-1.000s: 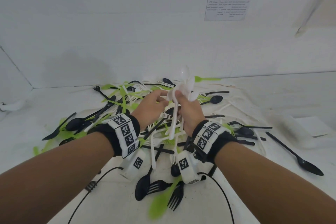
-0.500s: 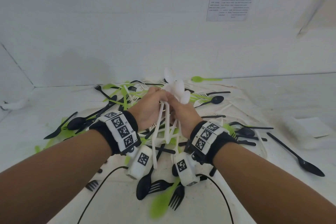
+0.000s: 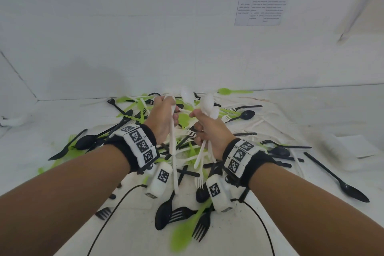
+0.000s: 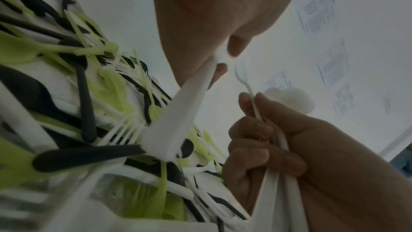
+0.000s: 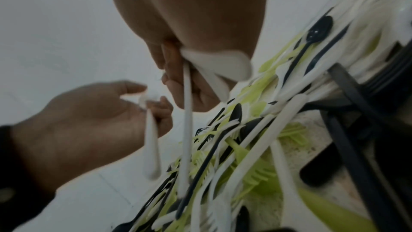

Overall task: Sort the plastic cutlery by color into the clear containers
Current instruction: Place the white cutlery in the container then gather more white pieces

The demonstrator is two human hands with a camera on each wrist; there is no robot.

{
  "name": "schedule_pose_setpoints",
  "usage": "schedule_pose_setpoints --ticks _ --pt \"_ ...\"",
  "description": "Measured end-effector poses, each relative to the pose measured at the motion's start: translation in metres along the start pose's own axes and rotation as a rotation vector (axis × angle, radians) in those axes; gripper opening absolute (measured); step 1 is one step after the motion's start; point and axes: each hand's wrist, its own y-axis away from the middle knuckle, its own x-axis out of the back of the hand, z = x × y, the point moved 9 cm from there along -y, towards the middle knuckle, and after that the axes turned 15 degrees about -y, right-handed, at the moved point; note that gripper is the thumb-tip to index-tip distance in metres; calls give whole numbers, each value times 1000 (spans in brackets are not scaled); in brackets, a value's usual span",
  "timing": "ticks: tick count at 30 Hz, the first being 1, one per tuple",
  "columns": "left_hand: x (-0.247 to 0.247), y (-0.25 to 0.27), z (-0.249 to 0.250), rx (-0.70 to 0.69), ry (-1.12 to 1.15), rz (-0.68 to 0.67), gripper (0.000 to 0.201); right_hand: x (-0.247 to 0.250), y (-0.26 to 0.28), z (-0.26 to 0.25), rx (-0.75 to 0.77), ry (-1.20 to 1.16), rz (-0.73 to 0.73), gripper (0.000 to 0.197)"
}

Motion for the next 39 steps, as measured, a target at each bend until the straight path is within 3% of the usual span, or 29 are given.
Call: schedule_pose_setpoints --ticks 2,3,6,8,11,14,16,25,32,35,39 --pt "-10 -1 1 18 6 -63 59 -12 3 5 1 59 -85 21" --pt "-14 -2 3 3 3 -68 62 -18 5 9 -13 86 -124 23" --pt "-11 -6 5 -55 -18 24 28 -21 6 15 -50 74 -144 29" --pt "3 -7 8 -79 17 116 20 -9 3 11 -39 34 -72 29" --pt "28 -10 11 -103 4 238 24 30 -5 -8 66 51 180 23" --pt "33 -8 13 -144 -99 222 22 56 -5 -18 76 47 344 35" --pt "22 -4 10 -152 -171 146 16 48 -3 -16 39 34 302 43" --pt "-45 25 -8 -28 -51 -203 33 -27 3 -9 180 197 -110 15" --pt "-20 15 -16 -17 1 -156 37 -35 7 -12 131 238 -205 12" --pt "-17 13 -13 -46 -21 -153 29 -32 8 -9 146 249 -191 10" --pt "-18 13 -9 -86 -118 -113 37 -27 4 3 116 164 -158 8"
